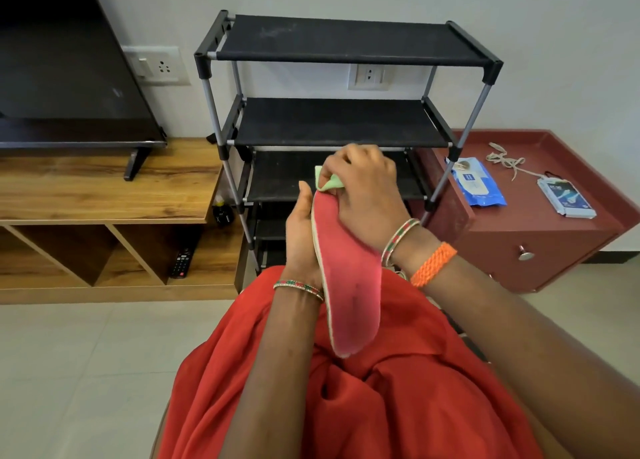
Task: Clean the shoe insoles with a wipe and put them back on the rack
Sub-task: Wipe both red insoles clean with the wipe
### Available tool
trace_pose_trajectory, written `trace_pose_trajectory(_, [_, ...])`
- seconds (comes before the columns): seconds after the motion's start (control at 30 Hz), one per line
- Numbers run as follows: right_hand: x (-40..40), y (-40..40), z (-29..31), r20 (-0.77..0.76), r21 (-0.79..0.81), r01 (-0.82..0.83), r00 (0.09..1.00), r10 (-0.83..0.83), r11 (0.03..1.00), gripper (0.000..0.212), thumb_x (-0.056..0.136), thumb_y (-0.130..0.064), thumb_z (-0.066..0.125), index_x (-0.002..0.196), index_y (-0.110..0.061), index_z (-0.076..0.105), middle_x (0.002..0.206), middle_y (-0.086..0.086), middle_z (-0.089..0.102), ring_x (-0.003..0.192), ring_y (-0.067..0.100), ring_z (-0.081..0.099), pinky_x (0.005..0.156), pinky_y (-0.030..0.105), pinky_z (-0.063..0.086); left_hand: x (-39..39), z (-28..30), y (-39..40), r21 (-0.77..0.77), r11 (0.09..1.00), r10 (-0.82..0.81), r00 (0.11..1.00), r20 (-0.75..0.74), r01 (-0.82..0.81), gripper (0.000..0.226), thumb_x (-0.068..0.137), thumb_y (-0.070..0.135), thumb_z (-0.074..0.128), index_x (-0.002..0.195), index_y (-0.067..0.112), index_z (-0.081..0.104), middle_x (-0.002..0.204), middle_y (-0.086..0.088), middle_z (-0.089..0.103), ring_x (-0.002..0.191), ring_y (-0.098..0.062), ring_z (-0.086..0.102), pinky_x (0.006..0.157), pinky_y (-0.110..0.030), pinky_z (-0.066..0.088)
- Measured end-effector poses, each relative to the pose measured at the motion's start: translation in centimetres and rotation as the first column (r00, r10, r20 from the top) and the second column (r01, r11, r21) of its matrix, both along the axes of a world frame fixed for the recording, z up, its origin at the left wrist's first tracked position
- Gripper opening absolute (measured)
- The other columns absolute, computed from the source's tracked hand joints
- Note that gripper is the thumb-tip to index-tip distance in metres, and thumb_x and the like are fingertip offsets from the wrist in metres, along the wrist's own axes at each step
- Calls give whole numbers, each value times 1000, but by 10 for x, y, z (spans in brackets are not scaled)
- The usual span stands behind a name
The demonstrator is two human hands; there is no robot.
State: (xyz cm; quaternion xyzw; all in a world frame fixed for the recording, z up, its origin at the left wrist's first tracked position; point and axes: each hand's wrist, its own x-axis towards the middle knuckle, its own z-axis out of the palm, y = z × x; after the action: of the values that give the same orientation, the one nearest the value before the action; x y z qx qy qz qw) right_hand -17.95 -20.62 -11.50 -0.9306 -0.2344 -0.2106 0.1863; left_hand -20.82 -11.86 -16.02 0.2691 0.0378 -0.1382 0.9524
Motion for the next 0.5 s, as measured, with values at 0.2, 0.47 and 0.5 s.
trace_pose_trajectory(0.2, [11,-10,11,-253,181,-108,955,152,978,21,76,2,63,80,-18,66,87,-2,55,83,14,55,70,28,46,-6,4,14,37,987,-157,985,74,155,54,93,51,37,112,7,63,100,-12,68,89,-23,67,78,-35,56])
trace_pose_trajectory(0.47, [18,-27,12,140,81,33,989,-44,996,17,75,3,61,85,-10,67,95,7,60,95,25,53,78,22,36,-10,2,16,191,945,-270,963,3,264,48,89,28,45,129,3,47,96,-20,69,76,-31,70,66,-39,59])
trace_pose_trajectory(0.5, [16,-28,10,236,-18,56,970,-50,998,15,75,0,61,84,-11,67,97,7,60,100,27,50,80,31,35,-8,1,14,175,958,-230,973,-2,227,46,90,27,46,130,3,46,98,-20,69,80,-31,70,67,-42,59])
